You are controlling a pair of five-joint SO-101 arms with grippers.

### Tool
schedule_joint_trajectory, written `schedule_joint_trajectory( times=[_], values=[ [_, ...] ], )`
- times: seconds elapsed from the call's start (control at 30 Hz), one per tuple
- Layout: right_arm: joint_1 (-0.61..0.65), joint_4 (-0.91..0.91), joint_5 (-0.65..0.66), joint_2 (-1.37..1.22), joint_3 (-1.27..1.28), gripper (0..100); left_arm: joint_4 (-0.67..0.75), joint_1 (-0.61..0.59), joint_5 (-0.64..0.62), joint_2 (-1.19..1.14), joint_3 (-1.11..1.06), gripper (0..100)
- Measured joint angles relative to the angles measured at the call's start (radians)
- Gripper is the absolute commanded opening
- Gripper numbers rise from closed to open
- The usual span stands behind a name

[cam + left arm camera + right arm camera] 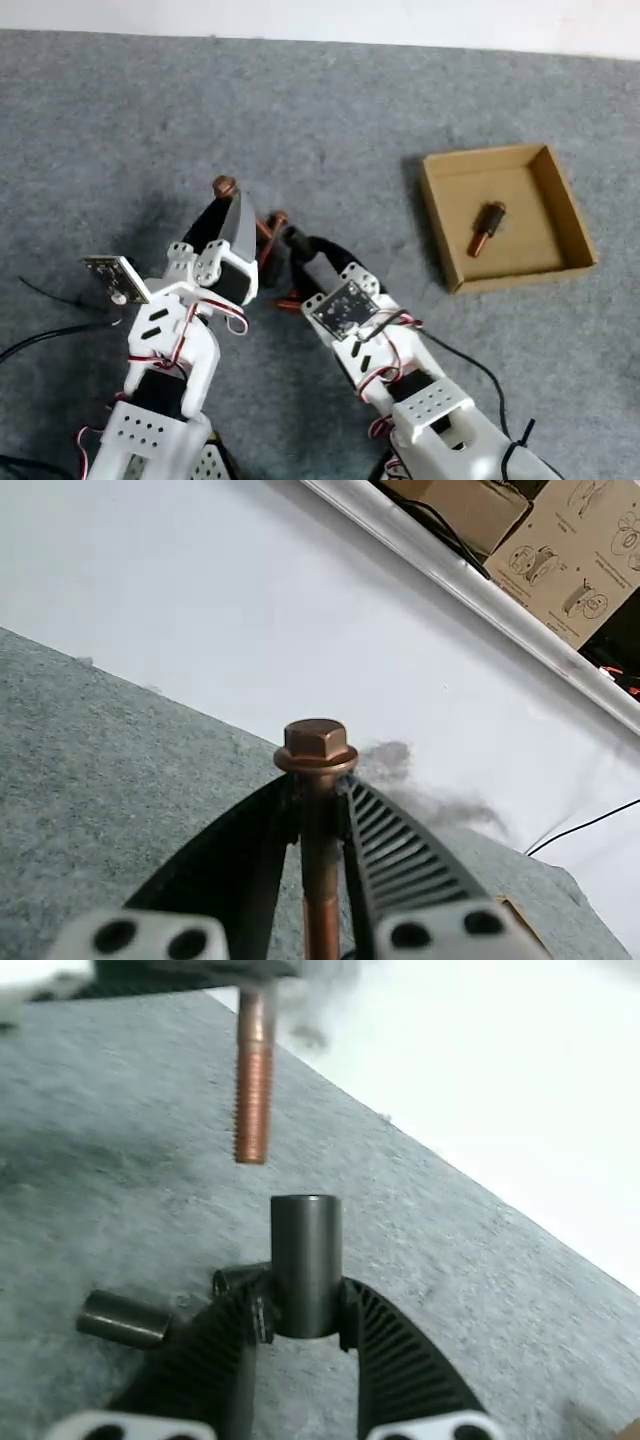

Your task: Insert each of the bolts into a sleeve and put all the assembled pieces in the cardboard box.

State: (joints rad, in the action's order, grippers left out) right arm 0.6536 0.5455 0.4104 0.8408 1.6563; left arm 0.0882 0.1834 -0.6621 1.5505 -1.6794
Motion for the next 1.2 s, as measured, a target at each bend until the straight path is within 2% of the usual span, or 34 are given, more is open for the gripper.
schedule_joint_trajectory(
  times=[0.17,0.37,0.53,0.63,1.2],
  values=[
    [0.002,0.000,0.000,0.000,0.000,0.4,0.000,0.002,-0.006,0.000,0.000,1],
    [0.003,0.000,0.002,0.000,0.000,0.4,-0.034,0.002,-0.083,0.000,0.000,1],
    [0.043,0.000,0.106,0.000,0.000,0.4,-0.034,0.002,-0.092,0.000,0.000,1],
    [0.061,0.061,0.143,-0.002,0.000,0.4,-0.034,0.000,-0.097,0.002,0.000,1],
    [0.069,0.101,0.147,-0.002,0.000,0.4,-0.061,0.021,-0.100,0.026,-0.002,1]
  ],
)
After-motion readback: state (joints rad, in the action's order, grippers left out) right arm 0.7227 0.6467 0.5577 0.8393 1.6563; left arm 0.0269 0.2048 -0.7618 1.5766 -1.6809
